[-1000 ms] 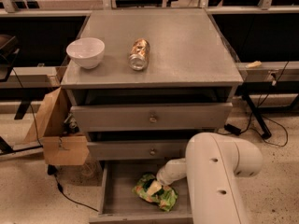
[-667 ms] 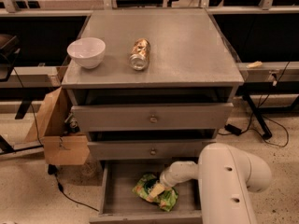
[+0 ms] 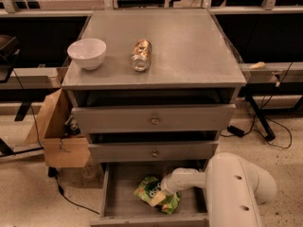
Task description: Pick green rice chip bag from bottom drawer and place on counter
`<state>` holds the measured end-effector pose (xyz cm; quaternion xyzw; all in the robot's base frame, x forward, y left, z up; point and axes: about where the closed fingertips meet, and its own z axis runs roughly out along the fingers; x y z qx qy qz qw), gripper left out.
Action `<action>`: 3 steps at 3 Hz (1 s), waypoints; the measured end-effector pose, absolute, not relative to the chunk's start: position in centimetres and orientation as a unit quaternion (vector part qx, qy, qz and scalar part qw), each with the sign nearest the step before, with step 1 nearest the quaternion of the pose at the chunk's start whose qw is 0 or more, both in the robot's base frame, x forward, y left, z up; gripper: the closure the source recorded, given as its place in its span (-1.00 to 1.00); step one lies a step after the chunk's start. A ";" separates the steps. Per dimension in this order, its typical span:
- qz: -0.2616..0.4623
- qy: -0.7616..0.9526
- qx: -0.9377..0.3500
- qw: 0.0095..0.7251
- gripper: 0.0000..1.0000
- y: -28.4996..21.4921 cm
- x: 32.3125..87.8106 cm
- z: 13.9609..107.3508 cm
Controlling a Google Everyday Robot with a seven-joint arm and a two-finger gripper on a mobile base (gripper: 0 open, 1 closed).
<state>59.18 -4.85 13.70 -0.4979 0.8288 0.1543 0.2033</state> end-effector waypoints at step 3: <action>0.161 0.840 -0.483 0.184 -0.17 -4.2 57.5 11.3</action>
Offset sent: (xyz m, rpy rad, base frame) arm -0.0183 0.0030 -0.0288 -0.0158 0.0601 -0.0373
